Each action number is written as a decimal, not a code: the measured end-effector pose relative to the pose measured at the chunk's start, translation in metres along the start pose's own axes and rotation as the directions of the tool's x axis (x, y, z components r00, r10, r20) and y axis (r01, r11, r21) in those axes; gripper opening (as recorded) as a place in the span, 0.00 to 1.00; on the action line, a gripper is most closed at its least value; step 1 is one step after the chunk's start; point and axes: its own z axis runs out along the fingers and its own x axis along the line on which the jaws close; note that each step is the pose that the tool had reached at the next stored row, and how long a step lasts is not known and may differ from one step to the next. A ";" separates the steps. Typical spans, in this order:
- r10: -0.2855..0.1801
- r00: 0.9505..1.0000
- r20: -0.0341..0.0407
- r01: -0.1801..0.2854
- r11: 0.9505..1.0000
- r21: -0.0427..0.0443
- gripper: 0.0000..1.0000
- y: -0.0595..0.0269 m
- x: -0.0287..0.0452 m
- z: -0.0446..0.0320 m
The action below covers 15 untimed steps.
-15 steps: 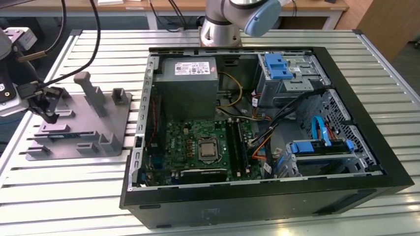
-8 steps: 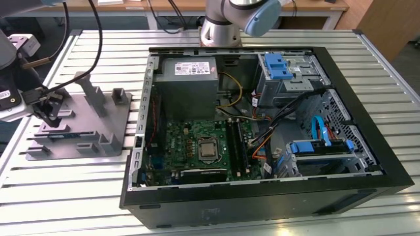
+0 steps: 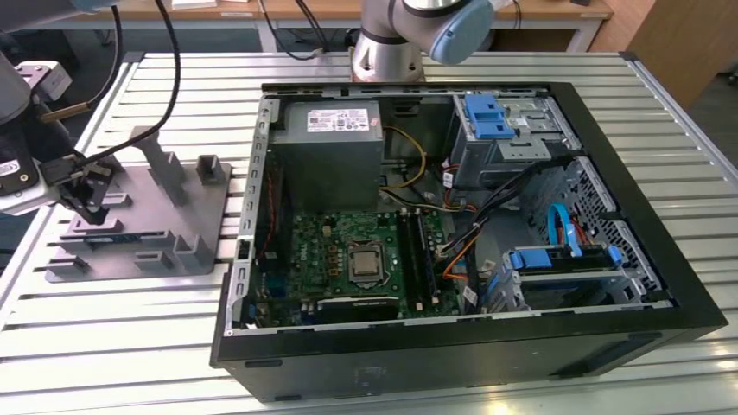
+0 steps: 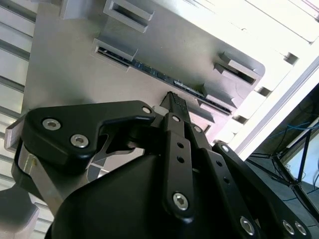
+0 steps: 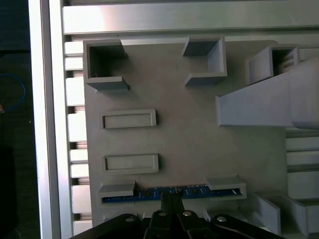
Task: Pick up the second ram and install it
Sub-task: 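Reach for the second ram, then pick up the second ram and move it above second insertion slot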
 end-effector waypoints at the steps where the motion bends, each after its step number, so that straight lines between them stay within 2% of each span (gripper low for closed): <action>1: 0.000 1.000 0.000 0.000 1.000 0.000 0.10 0.0000 0.0000 0.0000; 10: -0.005 1.000 0.000 0.005 1.000 0.000 0.10 0.0000 0.0000 0.0000; 12: -0.018 1.000 0.000 0.018 1.000 -0.001 0.10 0.0000 0.0001 -0.0001; 15: -0.069 0.998 0.000 0.069 0.998 -0.002 0.10 0.0000 0.0001 0.0000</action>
